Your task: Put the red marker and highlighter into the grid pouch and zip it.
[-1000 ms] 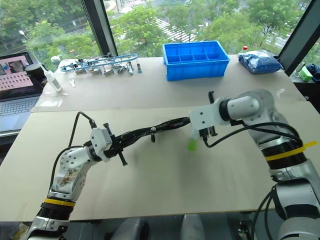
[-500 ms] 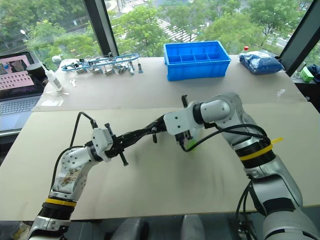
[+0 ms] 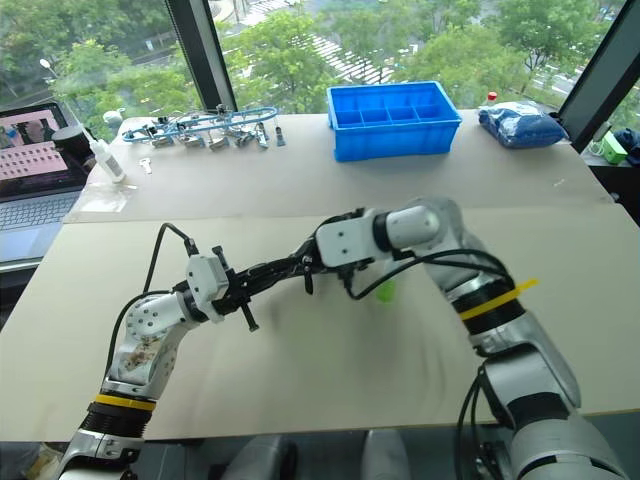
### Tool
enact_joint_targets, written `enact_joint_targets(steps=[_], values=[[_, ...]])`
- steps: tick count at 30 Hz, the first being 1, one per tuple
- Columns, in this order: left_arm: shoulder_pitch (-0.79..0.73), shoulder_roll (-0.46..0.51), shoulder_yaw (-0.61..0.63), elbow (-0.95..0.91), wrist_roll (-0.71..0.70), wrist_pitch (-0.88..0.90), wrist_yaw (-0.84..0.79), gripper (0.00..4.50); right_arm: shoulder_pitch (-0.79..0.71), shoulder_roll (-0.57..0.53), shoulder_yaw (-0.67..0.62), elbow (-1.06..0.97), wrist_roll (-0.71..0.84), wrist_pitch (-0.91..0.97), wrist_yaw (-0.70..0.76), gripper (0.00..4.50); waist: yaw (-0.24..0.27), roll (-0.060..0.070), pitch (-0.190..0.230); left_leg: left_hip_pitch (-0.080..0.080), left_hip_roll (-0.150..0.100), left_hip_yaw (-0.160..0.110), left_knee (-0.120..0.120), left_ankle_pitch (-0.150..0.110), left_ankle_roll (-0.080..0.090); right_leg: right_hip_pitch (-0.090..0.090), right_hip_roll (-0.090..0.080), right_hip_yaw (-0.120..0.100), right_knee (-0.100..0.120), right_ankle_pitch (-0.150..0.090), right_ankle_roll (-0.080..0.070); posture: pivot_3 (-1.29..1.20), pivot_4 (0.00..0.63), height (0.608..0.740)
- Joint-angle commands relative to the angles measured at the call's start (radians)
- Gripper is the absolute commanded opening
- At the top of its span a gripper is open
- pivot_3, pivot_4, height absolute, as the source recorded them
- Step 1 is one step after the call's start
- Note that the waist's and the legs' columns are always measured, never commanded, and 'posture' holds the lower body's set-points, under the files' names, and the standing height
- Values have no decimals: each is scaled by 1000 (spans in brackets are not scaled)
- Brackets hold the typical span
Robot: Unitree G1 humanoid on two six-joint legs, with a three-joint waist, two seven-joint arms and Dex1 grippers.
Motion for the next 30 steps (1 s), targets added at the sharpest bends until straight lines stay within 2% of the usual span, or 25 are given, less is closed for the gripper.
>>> enact_joint_targets(steps=[1, 3, 6, 13, 16, 20, 30], values=[[4, 5, 11, -28, -9, -20, 6, 14, -57, -72, -149, 20, 138, 81, 45, 2694, -2, 0, 0, 0, 0, 0, 0, 0, 0, 0, 0, 0, 0, 0, 0, 0, 150, 740], [10, 6, 12, -31, -8, -21, 8, 14, -55, -109, -223, 27, 222, 192, 71, 2694, -1, 0, 0, 0, 0, 0, 0, 0, 0, 0, 0, 0, 0, 0, 0, 0, 150, 740], [17, 9, 14, -33, -10, -23, 9, 14, 19, -141, -253, -15, 281, 378, 84, 2694, 2, 0, 0, 0, 0, 0, 0, -1, 2, 0, 0, 0, 0, 0, 0, 0, 150, 740], [19, 9, 20, -35, -15, -21, 12, 14, 185, -81, -277, -249, 295, 914, -137, 2694, 0, 0, 0, 0, 0, 0, 0, -3, 6, 0, 0, 0, 1, 0, 0, 0, 150, 740], [17, 9, 20, -32, -15, -23, 11, 14, 250, -27, -281, -359, 294, 1054, -247, 2694, 3, 0, 0, -1, 0, 0, 0, -3, 5, -1, 0, 0, 1, 0, 0, 0, 150, 740], [10, 10, 20, -26, -16, -22, 8, 14, 289, 48, -283, -431, 286, 1158, -376, 2694, 8, 0, 0, -1, 0, 0, 1, -3, 5, 0, 0, 0, 1, 0, 0, 0, 150, 740], [12, -2, 17, -21, -14, -27, 11, 14, 390, 111, -269, -574, 263, 1315, -594, 2694, 5, 0, 0, -1, 0, -1, 0, -3, 5, 0, 0, 0, 1, 0, 0, 0, 150, 740]])
